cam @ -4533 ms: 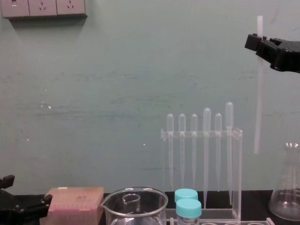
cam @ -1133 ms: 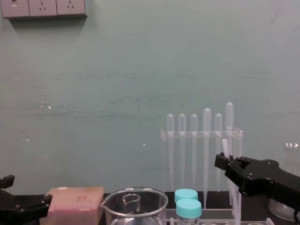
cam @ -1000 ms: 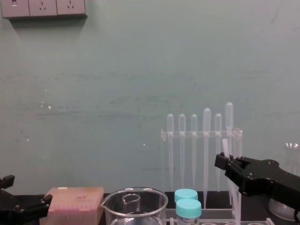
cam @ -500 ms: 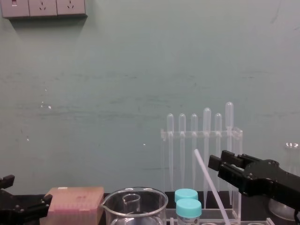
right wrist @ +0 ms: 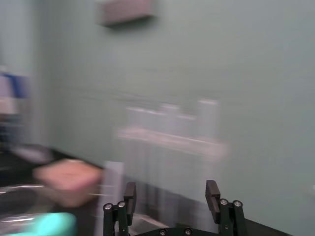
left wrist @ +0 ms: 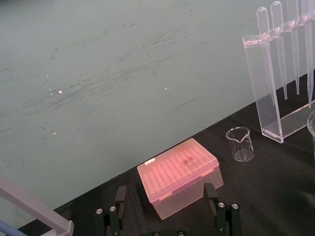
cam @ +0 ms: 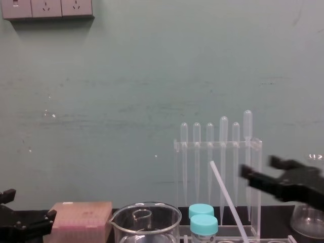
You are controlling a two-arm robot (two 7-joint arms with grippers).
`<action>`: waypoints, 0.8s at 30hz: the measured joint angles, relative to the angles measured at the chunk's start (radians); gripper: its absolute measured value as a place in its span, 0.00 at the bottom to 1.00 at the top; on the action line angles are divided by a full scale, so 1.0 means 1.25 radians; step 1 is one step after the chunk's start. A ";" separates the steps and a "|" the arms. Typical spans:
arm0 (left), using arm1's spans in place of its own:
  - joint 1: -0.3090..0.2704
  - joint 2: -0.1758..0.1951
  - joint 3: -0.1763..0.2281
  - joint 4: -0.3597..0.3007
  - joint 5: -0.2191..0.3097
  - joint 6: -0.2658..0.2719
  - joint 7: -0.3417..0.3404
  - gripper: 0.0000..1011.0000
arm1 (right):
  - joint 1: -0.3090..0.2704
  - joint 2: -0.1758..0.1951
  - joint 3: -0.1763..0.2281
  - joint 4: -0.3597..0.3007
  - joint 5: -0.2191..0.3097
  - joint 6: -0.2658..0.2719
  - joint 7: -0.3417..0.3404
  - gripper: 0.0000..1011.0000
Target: Pick up the stirring rod with one hand, then place it down.
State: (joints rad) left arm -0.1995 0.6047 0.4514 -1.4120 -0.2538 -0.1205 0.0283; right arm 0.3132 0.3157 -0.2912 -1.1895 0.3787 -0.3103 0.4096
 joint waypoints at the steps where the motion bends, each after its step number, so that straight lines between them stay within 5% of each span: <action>1: 0.000 0.000 0.000 0.000 0.000 0.000 0.000 0.99 | -0.004 0.000 0.009 -0.003 -0.018 0.004 -0.035 0.88; 4: 0.000 0.000 0.000 0.000 0.000 0.000 0.000 0.99 | -0.025 0.000 0.039 -0.014 -0.076 0.040 -0.158 0.97; 8: 0.000 0.000 0.000 0.000 0.000 0.000 0.000 0.99 | -0.051 0.005 0.061 -0.023 -0.110 0.097 -0.234 0.99; 15: 0.000 0.000 0.000 0.000 0.000 0.000 0.000 0.99 | -0.074 0.004 0.074 -0.028 -0.125 0.160 -0.254 0.99; 24: 0.000 0.000 0.000 0.000 0.000 0.000 0.000 0.99 | -0.075 0.004 0.074 -0.028 -0.127 0.164 -0.249 0.99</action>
State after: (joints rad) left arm -0.1995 0.6047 0.4514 -1.4120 -0.2539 -0.1206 0.0283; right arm 0.2191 0.3203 -0.1985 -1.2249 0.2200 -0.1048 0.0979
